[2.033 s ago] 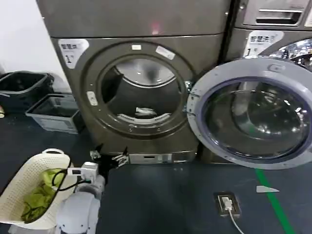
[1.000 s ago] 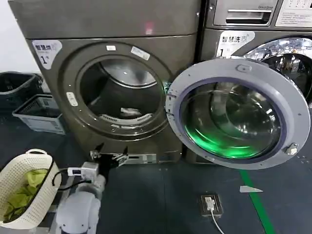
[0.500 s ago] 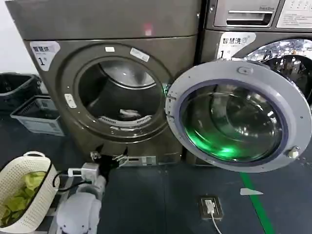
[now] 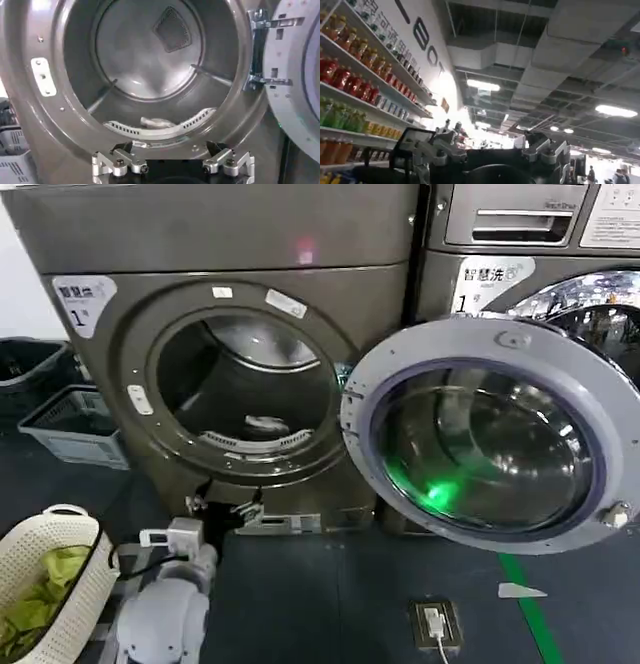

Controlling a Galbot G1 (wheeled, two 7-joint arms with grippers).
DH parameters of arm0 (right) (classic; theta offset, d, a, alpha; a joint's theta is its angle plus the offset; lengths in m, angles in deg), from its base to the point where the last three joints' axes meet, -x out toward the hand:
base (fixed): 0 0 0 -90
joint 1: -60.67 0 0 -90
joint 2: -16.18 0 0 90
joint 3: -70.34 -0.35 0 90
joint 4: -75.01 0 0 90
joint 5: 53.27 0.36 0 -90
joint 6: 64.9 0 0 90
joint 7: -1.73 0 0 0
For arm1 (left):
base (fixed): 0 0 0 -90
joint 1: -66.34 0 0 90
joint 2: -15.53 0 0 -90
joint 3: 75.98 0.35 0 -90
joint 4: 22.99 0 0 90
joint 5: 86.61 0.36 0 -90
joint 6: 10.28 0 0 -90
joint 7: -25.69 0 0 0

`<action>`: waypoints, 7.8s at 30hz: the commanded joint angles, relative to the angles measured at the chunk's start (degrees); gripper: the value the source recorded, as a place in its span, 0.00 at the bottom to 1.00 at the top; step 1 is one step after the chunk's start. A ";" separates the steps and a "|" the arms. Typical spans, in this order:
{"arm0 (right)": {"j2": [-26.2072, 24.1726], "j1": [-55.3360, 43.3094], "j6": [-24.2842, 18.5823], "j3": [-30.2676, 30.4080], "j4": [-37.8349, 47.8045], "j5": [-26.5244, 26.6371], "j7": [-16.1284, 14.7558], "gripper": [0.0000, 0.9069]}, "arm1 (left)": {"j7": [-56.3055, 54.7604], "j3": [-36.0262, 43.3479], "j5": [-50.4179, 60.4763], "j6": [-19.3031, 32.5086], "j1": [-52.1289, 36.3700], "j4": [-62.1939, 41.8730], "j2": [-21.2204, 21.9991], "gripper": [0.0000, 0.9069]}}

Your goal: Grasp the clothes from the dryer.

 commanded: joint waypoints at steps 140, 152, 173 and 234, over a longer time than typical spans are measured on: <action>1.71 -2.59 -2.61 4.07 1.64 -3.12 0.43 1.00 | 70.44 0.69 58.90 58.48 -31.17 -36.31 -10.02 1.00; 1.75 -2.75 -2.66 4.48 1.73 -3.65 0.50 1.00 | 70.38 -0.44 61.22 56.53 -31.46 -42.32 -9.96 1.00; 1.68 -3.19 -2.70 4.98 2.00 -4.22 0.72 1.00 | 70.26 -0.39 59.44 53.68 -33.46 -49.61 -9.61 0.00; 3.46 -2.56 1.50 4.19 -1.35 -0.29 5.36 1.00 | -14.76 -0.16 -3.31 15.03 -25.68 -31.23 0.86 0.00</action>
